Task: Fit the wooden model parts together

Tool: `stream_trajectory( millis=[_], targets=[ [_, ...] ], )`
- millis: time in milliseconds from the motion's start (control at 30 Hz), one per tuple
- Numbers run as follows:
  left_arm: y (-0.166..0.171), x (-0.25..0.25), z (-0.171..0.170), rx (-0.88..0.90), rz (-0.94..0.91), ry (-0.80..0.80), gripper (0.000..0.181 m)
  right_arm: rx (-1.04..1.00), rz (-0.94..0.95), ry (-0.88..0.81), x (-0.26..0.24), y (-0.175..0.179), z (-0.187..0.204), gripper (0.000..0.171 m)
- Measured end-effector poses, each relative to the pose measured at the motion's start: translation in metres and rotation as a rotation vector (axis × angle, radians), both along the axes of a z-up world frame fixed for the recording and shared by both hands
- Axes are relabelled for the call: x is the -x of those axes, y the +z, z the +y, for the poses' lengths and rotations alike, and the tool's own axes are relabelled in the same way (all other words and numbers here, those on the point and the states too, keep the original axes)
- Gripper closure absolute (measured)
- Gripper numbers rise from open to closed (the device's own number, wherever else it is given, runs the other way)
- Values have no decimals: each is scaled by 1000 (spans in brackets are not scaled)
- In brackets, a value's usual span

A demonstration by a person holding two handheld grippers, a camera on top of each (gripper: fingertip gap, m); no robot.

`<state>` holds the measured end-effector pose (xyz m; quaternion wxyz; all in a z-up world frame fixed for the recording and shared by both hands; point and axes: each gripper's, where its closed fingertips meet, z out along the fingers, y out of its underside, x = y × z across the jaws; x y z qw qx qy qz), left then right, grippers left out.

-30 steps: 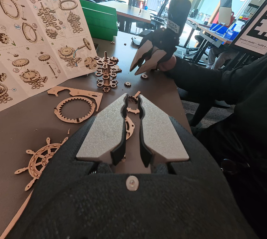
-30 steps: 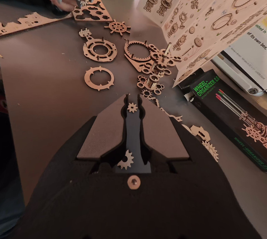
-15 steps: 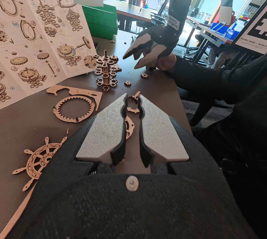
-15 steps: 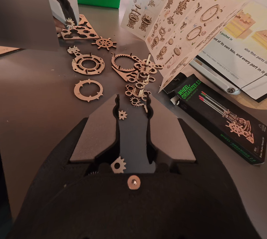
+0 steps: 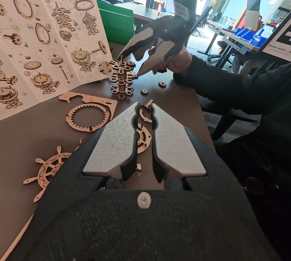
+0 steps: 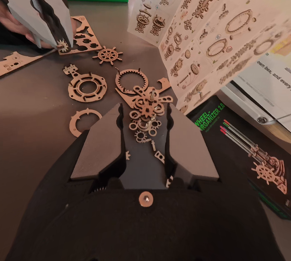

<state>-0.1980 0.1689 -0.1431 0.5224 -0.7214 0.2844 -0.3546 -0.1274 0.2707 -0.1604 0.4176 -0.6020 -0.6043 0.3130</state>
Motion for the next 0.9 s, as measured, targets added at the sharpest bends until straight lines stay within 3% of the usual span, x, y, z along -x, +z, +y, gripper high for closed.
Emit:
stream_trajectory(
  millis=[433, 900],
  targets=[
    [-2, -3, 0, 0, 8, -2, 172, -33, -44, 15, 6, -1, 5, 125],
    [-2, -2, 1, -4, 14, 4, 172, 1, 17, 14, 8, 3, 8, 118]
  ],
)
